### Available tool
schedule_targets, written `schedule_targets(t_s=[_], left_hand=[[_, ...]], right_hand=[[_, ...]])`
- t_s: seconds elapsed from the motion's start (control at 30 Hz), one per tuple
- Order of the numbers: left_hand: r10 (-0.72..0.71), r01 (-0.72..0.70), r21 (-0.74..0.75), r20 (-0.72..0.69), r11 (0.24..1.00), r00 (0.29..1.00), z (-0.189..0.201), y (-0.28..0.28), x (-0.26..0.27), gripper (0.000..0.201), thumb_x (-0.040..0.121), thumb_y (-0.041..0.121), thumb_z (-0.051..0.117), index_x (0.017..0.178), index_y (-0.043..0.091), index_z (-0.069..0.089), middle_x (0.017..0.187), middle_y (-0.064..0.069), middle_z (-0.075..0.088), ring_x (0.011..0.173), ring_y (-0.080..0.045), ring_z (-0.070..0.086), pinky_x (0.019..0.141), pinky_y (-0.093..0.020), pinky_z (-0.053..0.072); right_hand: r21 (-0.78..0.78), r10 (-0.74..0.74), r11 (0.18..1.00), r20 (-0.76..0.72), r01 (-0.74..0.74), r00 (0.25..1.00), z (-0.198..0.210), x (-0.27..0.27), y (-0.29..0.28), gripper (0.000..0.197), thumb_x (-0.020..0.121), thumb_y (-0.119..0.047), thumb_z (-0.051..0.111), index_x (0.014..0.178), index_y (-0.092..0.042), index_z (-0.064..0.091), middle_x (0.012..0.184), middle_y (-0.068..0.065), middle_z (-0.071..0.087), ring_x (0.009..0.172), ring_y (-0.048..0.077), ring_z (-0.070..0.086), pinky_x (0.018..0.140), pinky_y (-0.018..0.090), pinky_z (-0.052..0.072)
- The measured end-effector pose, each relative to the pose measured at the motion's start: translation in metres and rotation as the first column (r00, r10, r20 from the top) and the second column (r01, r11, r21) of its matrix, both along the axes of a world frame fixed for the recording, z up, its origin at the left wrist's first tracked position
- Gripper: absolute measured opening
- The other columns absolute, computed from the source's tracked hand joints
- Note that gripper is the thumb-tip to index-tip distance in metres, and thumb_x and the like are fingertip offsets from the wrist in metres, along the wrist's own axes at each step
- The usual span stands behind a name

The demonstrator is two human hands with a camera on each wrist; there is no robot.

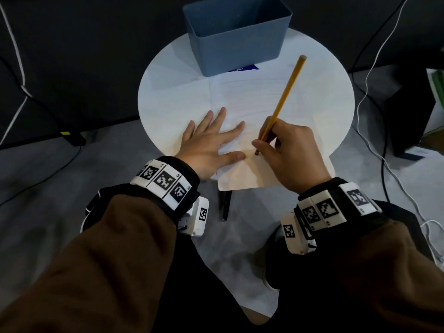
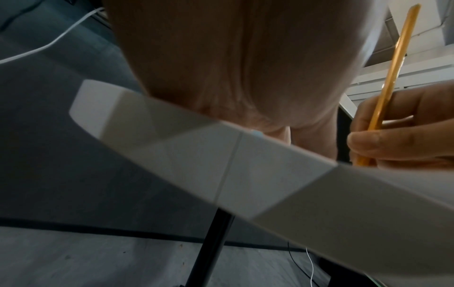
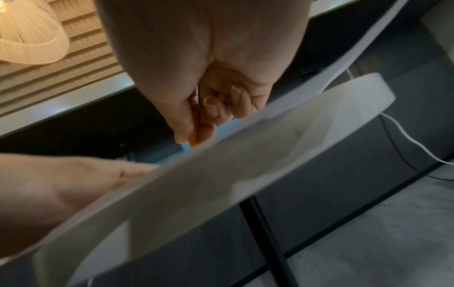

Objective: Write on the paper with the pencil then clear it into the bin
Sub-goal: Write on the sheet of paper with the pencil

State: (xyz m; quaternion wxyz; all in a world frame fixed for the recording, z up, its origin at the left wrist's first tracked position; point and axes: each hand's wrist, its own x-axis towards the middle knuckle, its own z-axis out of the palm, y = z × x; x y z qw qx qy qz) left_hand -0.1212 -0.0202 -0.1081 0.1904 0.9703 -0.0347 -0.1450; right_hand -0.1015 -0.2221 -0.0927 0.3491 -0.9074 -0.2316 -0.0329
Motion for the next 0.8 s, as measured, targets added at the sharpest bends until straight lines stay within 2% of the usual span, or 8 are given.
schedule_targets(t_s=[0.2,0.33,0.4,0.47,0.57,0.67,0.8], left_hand=[[0.007,-0.007,-0.052,0.007,0.999,1.0,0.001,0.002,-0.003,0.066,0.094,0.067,0.043,0.151,0.058,0.011,0.164,0.015,-0.019,0.149,-0.006,-0.022,0.121,-0.041,-0.015],[0.004,-0.003,-0.045,0.011,0.999,1.0,0.0,0.002,-0.002,0.066,0.094,0.068,0.043,0.151,0.059,0.01,0.164,0.015,-0.018,0.149,-0.007,-0.022,0.121,-0.042,-0.015],[0.007,-0.007,-0.039,0.006,0.999,1.0,0.0,0.002,-0.002,0.066,0.093,0.069,0.043,0.151,0.059,0.01,0.164,0.016,-0.018,0.149,-0.006,-0.022,0.121,-0.041,-0.015],[0.009,-0.009,-0.039,0.0,0.999,1.0,0.0,0.001,-0.002,0.066,0.094,0.068,0.043,0.151,0.059,0.011,0.164,0.016,-0.018,0.149,-0.006,-0.022,0.121,-0.041,-0.015],[0.01,-0.01,-0.053,0.002,0.999,1.0,0.001,0.001,-0.003,0.066,0.094,0.068,0.043,0.151,0.059,0.012,0.164,0.016,-0.018,0.149,-0.005,-0.022,0.121,-0.041,-0.015],[0.005,-0.005,-0.051,0.007,0.999,1.0,0.001,0.002,-0.003,0.066,0.094,0.068,0.043,0.151,0.059,0.011,0.164,0.016,-0.018,0.149,-0.006,-0.022,0.121,-0.042,-0.014],[0.001,-0.001,-0.034,0.001,0.999,1.0,0.0,0.002,-0.001,0.067,0.093,0.069,0.042,0.151,0.059,0.009,0.164,0.016,-0.019,0.149,-0.006,-0.021,0.121,-0.042,-0.014]], right_hand=[[-0.007,-0.158,0.987,-0.006,0.158,0.987,0.006,0.014,-0.03,0.012,0.093,-0.023,0.071,0.086,-0.018,0.063,0.072,-0.017,0.062,0.063,0.003,0.056,0.067,0.031,0.049],[0.03,-0.144,0.989,0.001,0.144,0.99,0.007,0.013,-0.025,0.013,0.093,-0.023,0.072,0.085,-0.018,0.063,0.071,-0.019,0.061,0.064,0.0,0.059,0.063,0.015,0.045],[0.042,-0.092,0.995,-0.005,0.092,0.996,0.006,0.01,-0.017,0.013,0.092,-0.022,0.072,0.084,-0.019,0.062,0.068,-0.02,0.06,0.066,-0.001,0.058,0.06,0.011,0.04],[0.019,-0.058,0.998,-0.015,0.058,0.998,0.004,0.008,-0.014,0.014,0.093,-0.023,0.071,0.083,-0.021,0.061,0.068,-0.019,0.061,0.065,-0.002,0.057,0.06,0.014,0.039],[-0.015,-0.088,0.996,0.0,0.088,0.996,0.004,0.012,-0.024,0.014,0.093,-0.023,0.071,0.084,-0.02,0.061,0.069,-0.016,0.062,0.061,0.001,0.055,0.062,0.022,0.041],[-0.006,-0.134,0.991,0.005,0.134,0.991,0.008,0.014,-0.032,0.013,0.093,-0.023,0.071,0.085,-0.019,0.062,0.071,-0.017,0.062,0.063,0.002,0.057,0.063,0.02,0.044],[-0.005,-0.033,0.999,0.01,0.033,0.999,0.005,0.006,-0.012,0.015,0.094,-0.025,0.07,0.084,-0.024,0.059,0.071,-0.015,0.065,0.063,0.002,0.055,0.064,0.029,0.046]])
